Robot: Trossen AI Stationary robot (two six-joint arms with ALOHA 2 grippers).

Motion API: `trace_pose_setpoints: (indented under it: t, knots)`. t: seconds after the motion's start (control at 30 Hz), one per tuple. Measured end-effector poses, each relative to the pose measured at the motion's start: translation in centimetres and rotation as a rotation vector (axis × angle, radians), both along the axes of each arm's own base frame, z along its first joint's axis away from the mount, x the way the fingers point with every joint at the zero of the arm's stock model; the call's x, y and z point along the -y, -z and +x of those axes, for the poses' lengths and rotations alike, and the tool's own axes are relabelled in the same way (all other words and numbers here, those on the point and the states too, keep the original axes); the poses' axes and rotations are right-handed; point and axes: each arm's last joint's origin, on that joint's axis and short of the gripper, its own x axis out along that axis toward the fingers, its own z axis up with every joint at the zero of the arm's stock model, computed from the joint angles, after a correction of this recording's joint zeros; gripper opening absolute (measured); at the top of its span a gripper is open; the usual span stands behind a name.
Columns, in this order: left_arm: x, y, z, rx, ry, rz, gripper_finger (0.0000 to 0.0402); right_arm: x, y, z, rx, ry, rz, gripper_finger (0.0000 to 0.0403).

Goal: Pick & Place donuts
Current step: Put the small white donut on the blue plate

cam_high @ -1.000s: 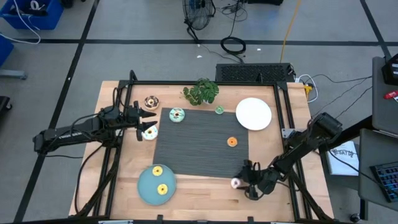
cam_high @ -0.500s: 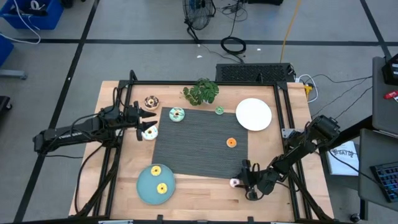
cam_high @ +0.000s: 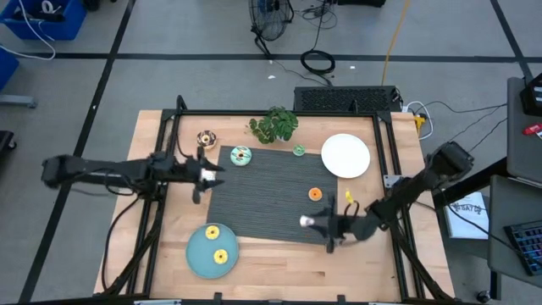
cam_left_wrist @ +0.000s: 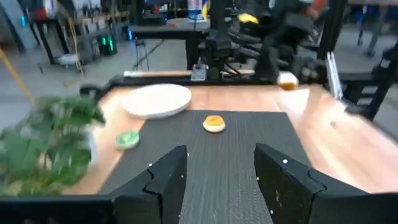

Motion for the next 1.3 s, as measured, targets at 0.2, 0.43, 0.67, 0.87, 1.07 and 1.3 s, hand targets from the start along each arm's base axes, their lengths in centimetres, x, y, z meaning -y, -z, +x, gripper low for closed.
trace_pose_setpoints:
  t: [0.2, 0.43, 0.67, 0.87, 1.07, 1.3]
  knots:
    - [3.4, 0.9, 3.7, 0.026, 0.039, 0.212, 0.0189, 2.6, -0.6, 1.3, 0.011, 0.048, 0.024, 0.0115]
    - [7.4, 1.3, 10.6, -0.095, 0.028, 0.352, 0.0189, 3.7, -0.6, 1.9, 0.013, 0.075, 0.041, 0.0115]
    - [9.8, 2.0, 17.1, -0.132, 0.034, 0.496, 0.0189, 3.6, -0.6, 1.9, 0.006, 0.053, 0.043, 0.0114]
    - [10.8, 1.8, 20.2, -0.115, 0.034, 0.542, 0.0189, 3.5, -0.5, 1.8, 0.004, 0.05, 0.04, 0.0112]
    - [9.9, 1.9, 22.0, -0.143, -0.002, 0.534, 0.0189, 3.5, -0.5, 1.8, 0.004, 0.049, 0.04, 0.0112]
    - [8.6, 2.3, 22.7, -0.161, -0.017, 0.507, 0.0189, 3.5, -0.5, 1.8, 0.005, 0.049, 0.04, 0.0113]
